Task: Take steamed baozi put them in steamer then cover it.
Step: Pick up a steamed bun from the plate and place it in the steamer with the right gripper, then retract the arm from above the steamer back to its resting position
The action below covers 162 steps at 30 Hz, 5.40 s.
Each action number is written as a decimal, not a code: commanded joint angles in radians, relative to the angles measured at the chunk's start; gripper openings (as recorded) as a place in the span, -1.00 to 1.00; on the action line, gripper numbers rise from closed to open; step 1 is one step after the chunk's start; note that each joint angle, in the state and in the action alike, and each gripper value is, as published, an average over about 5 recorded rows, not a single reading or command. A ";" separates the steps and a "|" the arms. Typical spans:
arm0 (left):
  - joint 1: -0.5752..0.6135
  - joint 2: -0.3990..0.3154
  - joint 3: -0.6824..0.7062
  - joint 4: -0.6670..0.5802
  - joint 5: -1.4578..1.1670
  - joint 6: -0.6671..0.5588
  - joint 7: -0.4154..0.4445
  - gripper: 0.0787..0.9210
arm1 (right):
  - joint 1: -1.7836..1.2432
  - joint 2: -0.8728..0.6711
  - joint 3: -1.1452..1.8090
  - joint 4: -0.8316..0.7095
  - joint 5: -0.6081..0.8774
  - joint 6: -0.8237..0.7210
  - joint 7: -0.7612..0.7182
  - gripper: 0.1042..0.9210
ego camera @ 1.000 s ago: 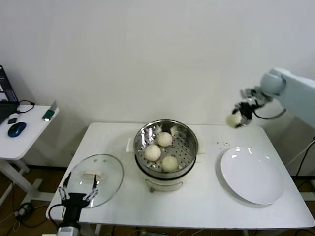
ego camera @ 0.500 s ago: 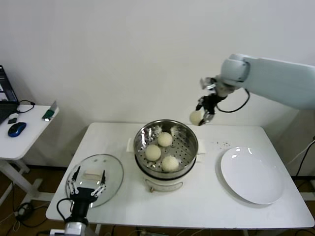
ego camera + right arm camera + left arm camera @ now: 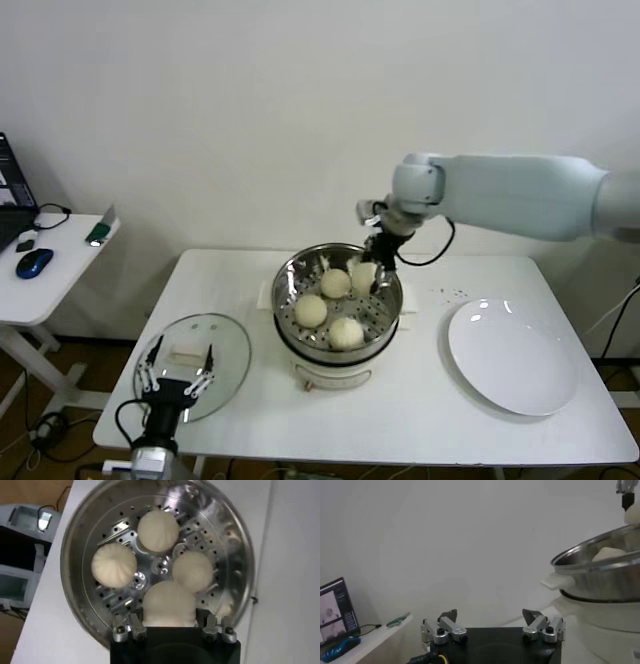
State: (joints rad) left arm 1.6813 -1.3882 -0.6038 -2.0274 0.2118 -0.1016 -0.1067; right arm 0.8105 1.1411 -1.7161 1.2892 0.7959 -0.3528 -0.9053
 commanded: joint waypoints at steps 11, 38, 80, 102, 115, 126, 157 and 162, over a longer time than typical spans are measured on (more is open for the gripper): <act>-0.036 0.007 -0.005 0.036 -0.020 0.006 0.002 0.77 | -0.123 0.042 -0.010 -0.066 -0.068 -0.008 0.027 0.43; -0.049 0.025 -0.013 0.035 -0.014 0.015 -0.001 0.77 | 0.086 -0.222 0.083 0.056 -0.052 0.143 -0.021 0.76; -0.032 -0.009 -0.047 -0.024 0.101 0.028 -0.025 0.77 | -1.616 -0.794 1.795 0.368 -0.044 0.573 0.652 0.76; -0.052 0.011 -0.058 -0.032 0.537 0.163 -0.045 0.77 | -2.238 -0.236 2.504 0.545 -0.259 0.506 0.644 0.76; -0.107 0.129 0.046 0.047 1.140 0.261 0.025 0.77 | -2.411 -0.070 2.587 0.561 -0.283 0.496 0.659 0.76; -0.141 0.131 0.121 0.168 1.393 0.266 0.047 0.77 | -2.405 -0.035 2.580 0.527 -0.335 0.493 0.663 0.76; -0.272 0.113 0.064 0.419 1.353 0.200 -0.031 0.77 | -2.359 -0.037 2.579 0.500 -0.389 0.500 0.656 0.76; -0.304 0.121 0.068 0.459 1.339 0.201 -0.034 0.77 | -2.358 -0.033 2.582 0.501 -0.401 0.502 0.655 0.76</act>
State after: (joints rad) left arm 1.4499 -1.2756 -0.5370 -1.6676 1.5531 0.1012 -0.1301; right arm -1.5477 1.1041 0.8618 1.7899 0.4081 0.1480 -0.2487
